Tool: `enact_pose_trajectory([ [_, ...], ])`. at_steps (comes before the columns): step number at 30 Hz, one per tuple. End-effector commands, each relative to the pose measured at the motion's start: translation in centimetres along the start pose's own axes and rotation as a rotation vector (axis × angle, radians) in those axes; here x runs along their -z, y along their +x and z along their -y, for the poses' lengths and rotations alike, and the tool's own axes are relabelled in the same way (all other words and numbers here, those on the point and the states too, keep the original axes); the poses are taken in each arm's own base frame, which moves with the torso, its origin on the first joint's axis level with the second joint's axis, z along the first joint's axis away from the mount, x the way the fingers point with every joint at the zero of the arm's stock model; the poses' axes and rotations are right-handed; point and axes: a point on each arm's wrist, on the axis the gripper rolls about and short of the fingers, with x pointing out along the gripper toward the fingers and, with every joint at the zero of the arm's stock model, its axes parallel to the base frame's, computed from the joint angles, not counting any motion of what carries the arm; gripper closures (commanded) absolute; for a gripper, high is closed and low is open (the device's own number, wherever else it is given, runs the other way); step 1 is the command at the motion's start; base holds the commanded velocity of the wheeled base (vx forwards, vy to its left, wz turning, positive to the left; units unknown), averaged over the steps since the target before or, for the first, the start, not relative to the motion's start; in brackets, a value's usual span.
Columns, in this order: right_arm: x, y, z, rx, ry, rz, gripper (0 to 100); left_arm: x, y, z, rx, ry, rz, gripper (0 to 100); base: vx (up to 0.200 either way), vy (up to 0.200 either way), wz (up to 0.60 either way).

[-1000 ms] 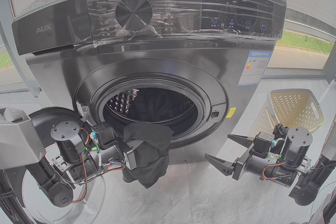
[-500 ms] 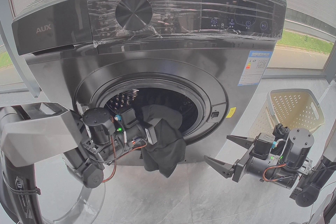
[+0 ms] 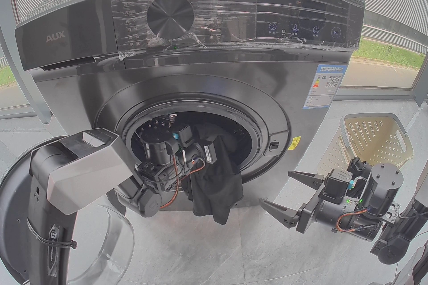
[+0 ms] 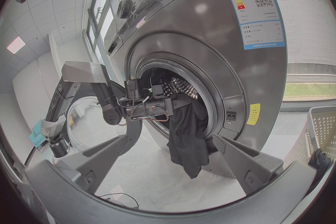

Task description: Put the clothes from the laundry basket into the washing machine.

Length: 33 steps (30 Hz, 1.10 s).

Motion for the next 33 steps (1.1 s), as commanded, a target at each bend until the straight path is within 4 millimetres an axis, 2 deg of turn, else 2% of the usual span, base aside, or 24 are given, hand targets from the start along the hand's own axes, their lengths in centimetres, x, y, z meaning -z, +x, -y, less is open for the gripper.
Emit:
enact_pose_trajectory([
  [1, -0.1, -0.1, -0.1, -0.003, 0.000, 0.006, 0, 1.2, 2.8, -1.8, -0.082, 0.008, 0.011, 100, 0.000, 0.000, 0.00],
  [10, -0.2, -0.1, -0.1, -0.004, 0.000, 0.009, 0, 2.3, 5.4, -3.9, -0.143, 0.009, 0.018, 100, 0.000, 0.000, 0.00],
  [12, -0.1, 0.0, 0.0, -0.003, 0.002, 0.006, 0, 2.1, 5.4, -5.0, -0.182, 0.005, -0.022, 100, 0.000, 0.000, 0.00],
  [14, -0.1, 0.0, 0.0, -0.003, 0.002, 0.004, 0, 1.9, 5.6, -5.1, -0.187, 0.005, -0.023, 100, 0.000, 0.000, 0.00],
  [15, -0.1, 0.1, 0.0, -0.003, 0.002, 0.006, 0, 1.0, 6.7, -5.3, -0.198, 0.006, 0.020, 100, 0.000, 0.000, 0.00],
  [18, -0.1, 0.1, 0.0, -0.003, 0.002, 0.006, 0, 0.8, 7.9, -6.4, -0.271, 0.012, 0.067, 100, 0.000, 0.000, 0.00],
  [21, -0.2, 0.1, 0.0, -0.004, 0.001, 0.010, 0, -0.1, 8.7, -6.7, -0.297, 0.013, 0.097, 100, 0.000, 0.000, 0.00],
  [31, -0.2, 0.1, 0.0, -0.002, 0.001, 0.010, 0, 0.0, 8.8, -6.5, -0.295, 0.013, 0.090, 100, 0.000, 0.000, 0.00],
  [32, -0.2, 0.1, 0.0, -0.004, 0.001, 0.010, 0, -0.1, 8.8, -6.2, -0.290, 0.011, 0.089, 0, 0.000, 0.000, 0.00],
  [33, -0.2, 0.1, 0.0, -0.004, 0.001, 0.010, 0, -0.1, 8.8, -6.2, -0.290, 0.009, 0.090, 0, 0.000, 0.000, 0.00],
])
